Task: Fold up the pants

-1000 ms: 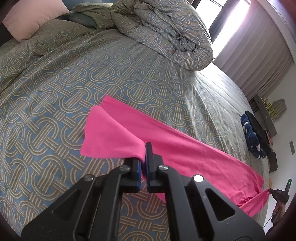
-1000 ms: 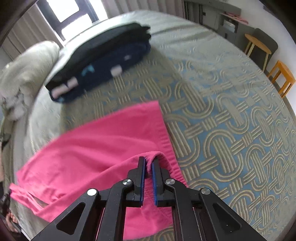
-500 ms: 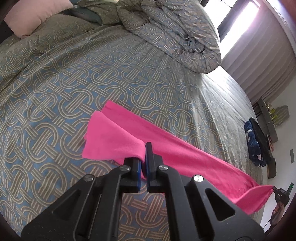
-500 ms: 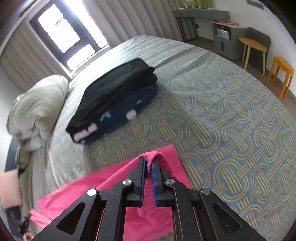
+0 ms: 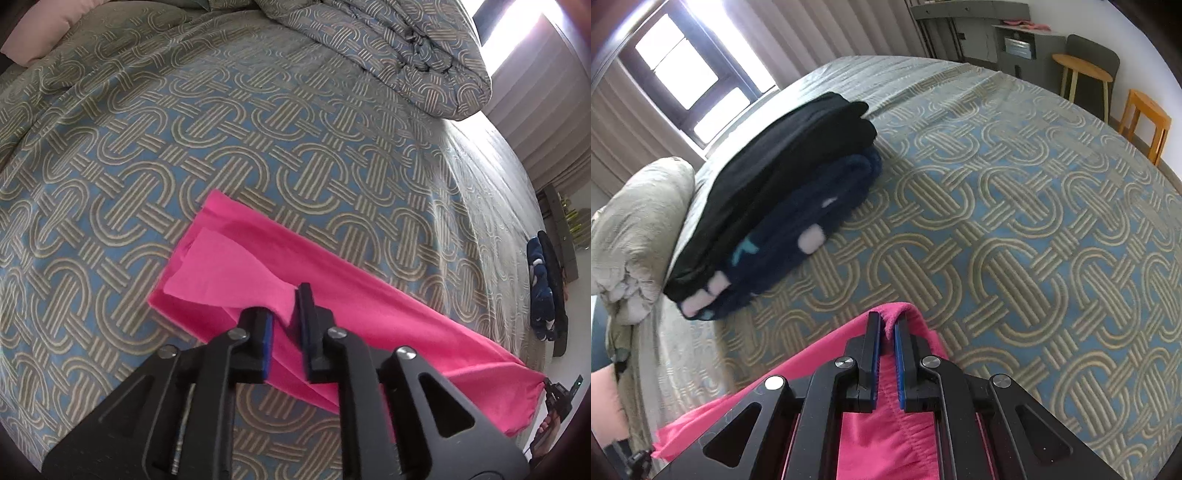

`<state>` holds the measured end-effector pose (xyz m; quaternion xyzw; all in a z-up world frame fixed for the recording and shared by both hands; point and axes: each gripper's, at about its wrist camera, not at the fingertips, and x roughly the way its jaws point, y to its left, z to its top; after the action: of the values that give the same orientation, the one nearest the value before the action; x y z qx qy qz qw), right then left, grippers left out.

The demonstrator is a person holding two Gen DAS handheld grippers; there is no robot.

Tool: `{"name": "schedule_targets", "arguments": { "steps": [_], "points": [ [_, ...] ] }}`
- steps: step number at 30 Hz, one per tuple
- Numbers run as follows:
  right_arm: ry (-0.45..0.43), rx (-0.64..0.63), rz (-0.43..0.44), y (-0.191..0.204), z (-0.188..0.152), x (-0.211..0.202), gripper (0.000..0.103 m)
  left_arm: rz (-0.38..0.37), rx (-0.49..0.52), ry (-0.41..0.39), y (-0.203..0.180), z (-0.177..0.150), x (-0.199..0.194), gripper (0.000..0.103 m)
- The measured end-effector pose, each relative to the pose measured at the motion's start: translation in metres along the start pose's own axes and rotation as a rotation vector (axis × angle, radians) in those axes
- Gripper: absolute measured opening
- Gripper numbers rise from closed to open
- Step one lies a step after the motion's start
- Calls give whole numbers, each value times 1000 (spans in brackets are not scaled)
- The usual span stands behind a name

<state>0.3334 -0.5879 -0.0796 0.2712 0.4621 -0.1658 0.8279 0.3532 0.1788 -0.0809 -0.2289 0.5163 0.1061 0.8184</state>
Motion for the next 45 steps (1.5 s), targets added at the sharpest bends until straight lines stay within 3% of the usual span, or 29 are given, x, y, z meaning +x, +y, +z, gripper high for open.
{"name": "schedule_targets", "arguments": {
  "steps": [1,3,4,6,11,14,17,22,26,29,34,38,43,45],
  "points": [
    [1,5,2,-2,0,3,6,6,0,8,2,1,0,28],
    [12,13,0,-4,-2,5,10,13,0,-1,7,3,-7,64],
    [24,8,-21,-3,-5,5,13,16,-2,-22,10,4,-14,67],
    [18,-16,-45,1,-9,-1,17,14,-1,-60,19,5,-32,67],
    [-107,-85,-112,20,-25,-52,41,-7,-16,-99,47,2,-64,68],
    [-132,-156,5,54,-44,-81,41,-34,-13,-107,60,-3,-68,67],
    [-100,-300,152,114,-76,-98,41,-81,8,-105,70,-10,-66,61],
    [54,-562,426,253,-170,-99,41,-157,112,-127,84,-20,-59,60],
    [140,-689,559,345,-248,-85,41,-147,278,-149,81,-25,-51,60],
    [210,-788,626,417,-304,-63,41,-158,306,-172,86,-23,-41,60],
    [239,-971,640,529,-372,-29,41,-243,268,-217,99,-21,-24,60],
    [194,-1068,618,590,-399,-8,41,-304,227,-231,108,-27,-13,60],
    [188,-1282,542,639,-431,16,41,-442,182,-214,118,-32,-2,60],
    [196,-1346,513,643,-438,21,41,-476,159,-196,119,-32,2,53]
  ]
}}
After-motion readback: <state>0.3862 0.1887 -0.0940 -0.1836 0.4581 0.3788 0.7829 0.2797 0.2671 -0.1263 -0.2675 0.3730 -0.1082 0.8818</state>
